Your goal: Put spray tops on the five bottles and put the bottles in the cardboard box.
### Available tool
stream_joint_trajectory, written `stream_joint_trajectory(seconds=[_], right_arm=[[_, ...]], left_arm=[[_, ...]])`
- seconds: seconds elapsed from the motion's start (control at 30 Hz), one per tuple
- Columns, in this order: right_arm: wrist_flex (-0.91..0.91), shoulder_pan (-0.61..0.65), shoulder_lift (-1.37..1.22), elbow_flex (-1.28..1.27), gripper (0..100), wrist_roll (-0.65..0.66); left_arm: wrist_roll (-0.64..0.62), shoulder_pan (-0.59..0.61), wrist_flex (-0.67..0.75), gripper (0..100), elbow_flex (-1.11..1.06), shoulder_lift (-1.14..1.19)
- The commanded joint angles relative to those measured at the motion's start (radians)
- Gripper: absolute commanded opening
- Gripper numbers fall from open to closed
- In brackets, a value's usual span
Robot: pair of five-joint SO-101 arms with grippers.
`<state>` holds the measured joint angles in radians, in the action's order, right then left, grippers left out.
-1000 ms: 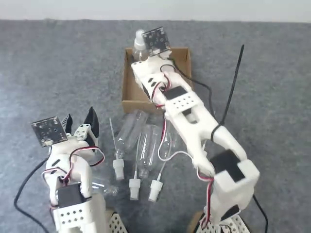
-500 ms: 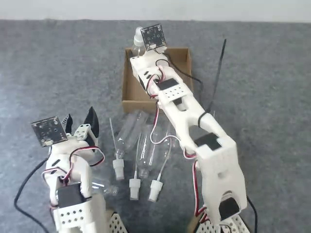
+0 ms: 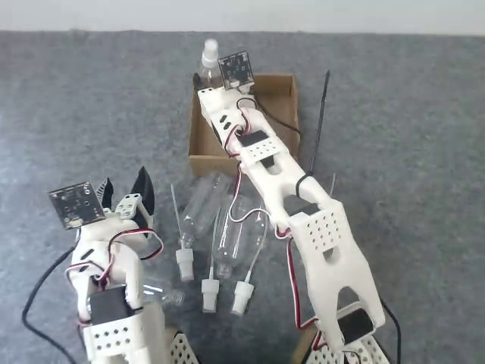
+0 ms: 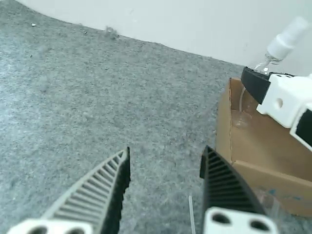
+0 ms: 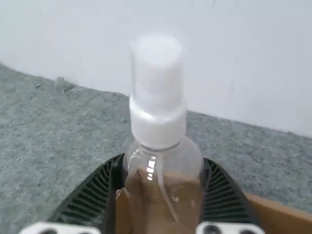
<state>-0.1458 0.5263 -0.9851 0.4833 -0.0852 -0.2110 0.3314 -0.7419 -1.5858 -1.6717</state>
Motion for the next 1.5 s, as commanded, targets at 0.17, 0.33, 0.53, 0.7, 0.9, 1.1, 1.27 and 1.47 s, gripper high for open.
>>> stream_joint_trajectory(seconds=[0.17, 0.33, 0.53, 0.7, 0.9, 1.1, 1.27, 1.47], right_arm=[[-0.036, -0.001, 0.004, 0.057, 10.2, 0.000], [-0.031, -0.008, 0.004, 0.055, 10.2, 0.002], [-0.030, -0.005, 0.004, 0.054, 10.4, 0.003], [-0.028, -0.002, 0.005, 0.035, 21.0, 0.071], [-0.028, -0.001, 0.015, 0.021, 24.8, 0.074], [0.028, 0.001, 0.021, 0.025, 27.0, 0.080], [0.124, 0.015, 0.065, 0.021, 32.1, 0.072], [0.148, 0.022, 0.081, 0.021, 32.1, 0.074]], left_arm=[[0.009, -0.003, -0.009, 22, 0.008, -0.017], [0.009, -0.003, -0.009, 22, 0.008, -0.017], [0.009, -0.003, -0.009, 22, 0.008, -0.017], [0.009, -0.003, -0.009, 22, 0.008, -0.017], [0.009, -0.002, -0.009, 22, 0.008, -0.017], [0.009, -0.002, -0.009, 22, 0.008, -0.017], [0.009, 0.000, -0.008, 22, 0.008, -0.017], [0.009, 0.000, -0.008, 22, 0.008, -0.017]])
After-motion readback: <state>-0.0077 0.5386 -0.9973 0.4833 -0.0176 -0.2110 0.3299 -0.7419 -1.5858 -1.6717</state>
